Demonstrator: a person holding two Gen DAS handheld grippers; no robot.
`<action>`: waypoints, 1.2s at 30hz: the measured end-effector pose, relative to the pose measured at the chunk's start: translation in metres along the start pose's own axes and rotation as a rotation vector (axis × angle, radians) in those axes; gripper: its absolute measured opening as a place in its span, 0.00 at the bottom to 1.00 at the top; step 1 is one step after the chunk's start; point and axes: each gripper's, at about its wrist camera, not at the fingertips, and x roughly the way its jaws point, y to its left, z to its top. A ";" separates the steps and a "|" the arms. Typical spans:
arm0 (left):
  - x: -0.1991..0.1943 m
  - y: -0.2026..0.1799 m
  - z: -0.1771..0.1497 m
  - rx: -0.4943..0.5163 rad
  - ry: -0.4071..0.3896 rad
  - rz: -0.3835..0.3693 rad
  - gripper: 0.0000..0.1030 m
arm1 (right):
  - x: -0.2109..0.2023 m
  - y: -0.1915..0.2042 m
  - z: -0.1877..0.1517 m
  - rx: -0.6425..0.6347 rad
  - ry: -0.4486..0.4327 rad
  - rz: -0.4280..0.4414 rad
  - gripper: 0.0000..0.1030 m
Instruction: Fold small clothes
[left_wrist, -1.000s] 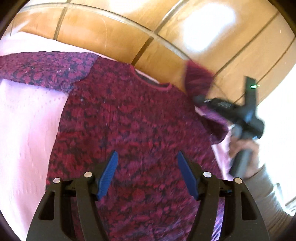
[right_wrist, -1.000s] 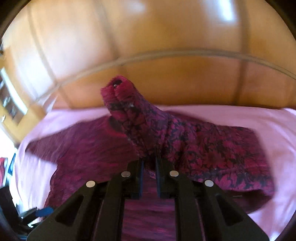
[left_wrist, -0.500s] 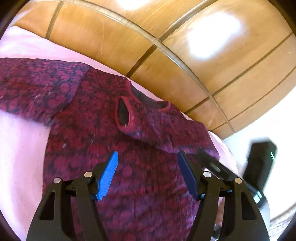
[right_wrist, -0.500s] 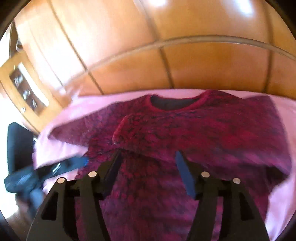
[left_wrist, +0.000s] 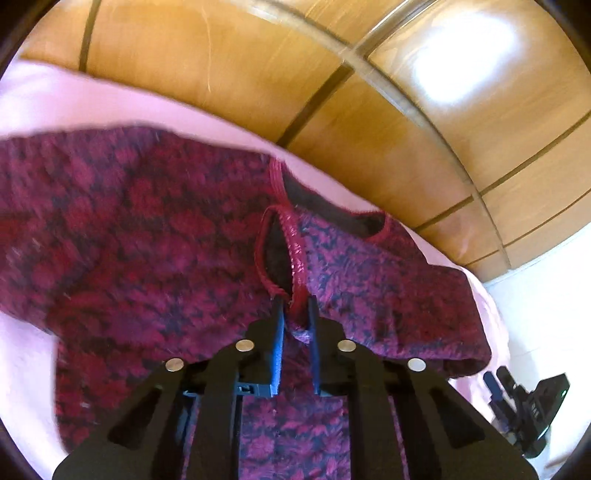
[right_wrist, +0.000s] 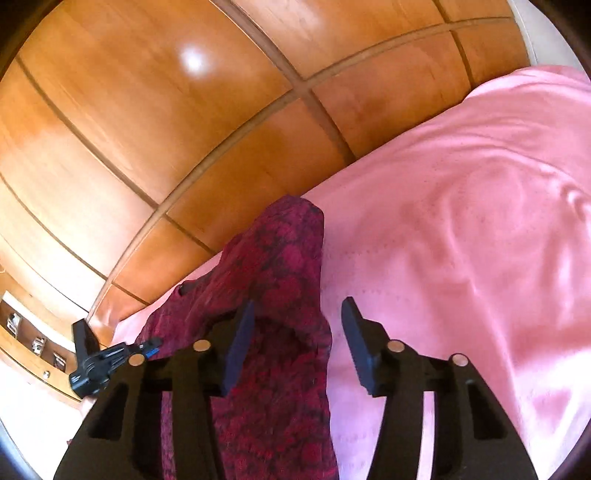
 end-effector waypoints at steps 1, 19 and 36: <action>-0.006 0.001 0.002 0.002 -0.020 0.000 0.09 | 0.011 0.006 0.004 -0.014 0.017 0.000 0.42; -0.046 0.077 -0.039 -0.024 -0.102 0.183 0.09 | 0.125 0.084 -0.044 -0.417 0.105 -0.268 0.40; -0.041 0.070 -0.035 0.019 -0.121 0.224 0.14 | 0.189 0.124 -0.029 -0.561 0.122 -0.417 0.73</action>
